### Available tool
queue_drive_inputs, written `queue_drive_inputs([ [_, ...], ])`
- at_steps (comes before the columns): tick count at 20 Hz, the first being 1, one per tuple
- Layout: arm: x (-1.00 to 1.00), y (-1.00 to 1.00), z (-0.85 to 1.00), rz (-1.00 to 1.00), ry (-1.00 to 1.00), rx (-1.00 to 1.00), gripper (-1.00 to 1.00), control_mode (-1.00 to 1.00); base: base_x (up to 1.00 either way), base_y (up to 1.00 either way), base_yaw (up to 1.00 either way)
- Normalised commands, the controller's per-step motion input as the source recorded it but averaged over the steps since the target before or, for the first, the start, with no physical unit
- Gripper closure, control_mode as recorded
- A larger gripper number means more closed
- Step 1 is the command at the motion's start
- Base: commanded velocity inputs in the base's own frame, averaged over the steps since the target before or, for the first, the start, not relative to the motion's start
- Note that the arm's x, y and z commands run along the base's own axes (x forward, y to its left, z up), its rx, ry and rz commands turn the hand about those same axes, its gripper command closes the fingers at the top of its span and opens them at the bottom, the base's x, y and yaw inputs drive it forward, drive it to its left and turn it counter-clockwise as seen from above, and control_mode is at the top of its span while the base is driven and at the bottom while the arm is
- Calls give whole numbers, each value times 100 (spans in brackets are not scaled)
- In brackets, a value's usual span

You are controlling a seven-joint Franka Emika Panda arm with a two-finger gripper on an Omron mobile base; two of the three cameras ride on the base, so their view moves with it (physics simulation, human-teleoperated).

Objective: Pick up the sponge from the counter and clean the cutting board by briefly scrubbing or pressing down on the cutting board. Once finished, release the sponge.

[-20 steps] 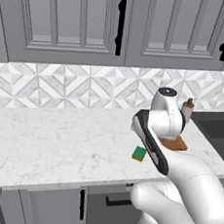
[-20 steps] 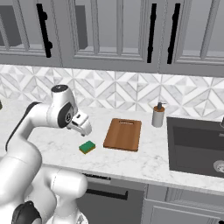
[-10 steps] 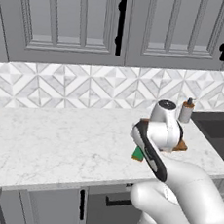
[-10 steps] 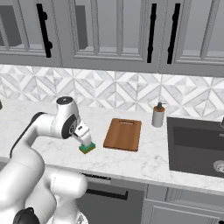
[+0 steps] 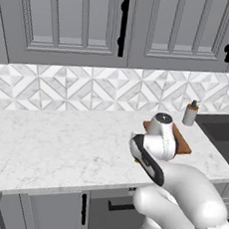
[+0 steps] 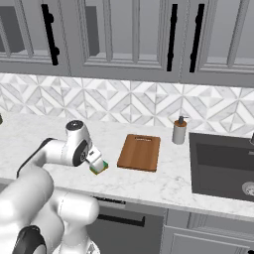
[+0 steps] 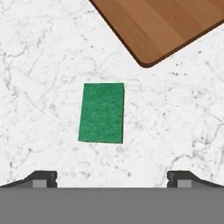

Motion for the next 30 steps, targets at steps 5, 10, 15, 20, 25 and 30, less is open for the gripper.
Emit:
queue_drive_inputs([
  [5,31,0,-19,-2,-1,0,-100,-100,0,0,0],
  [10,12,0,-21,0,0,0,-100,-100,0,0,0],
  [15,3,-1,-20,0,0,0,-100,-100,0,0,0],
  [20,4,-1,-20,0,0,0,-100,-100,0,0,0],
  [25,7,-1,-23,0,0,0,-100,-100,0,0,0],
  [30,5,-6,-26,0,0,0,-100,-100,0,0,0],
])
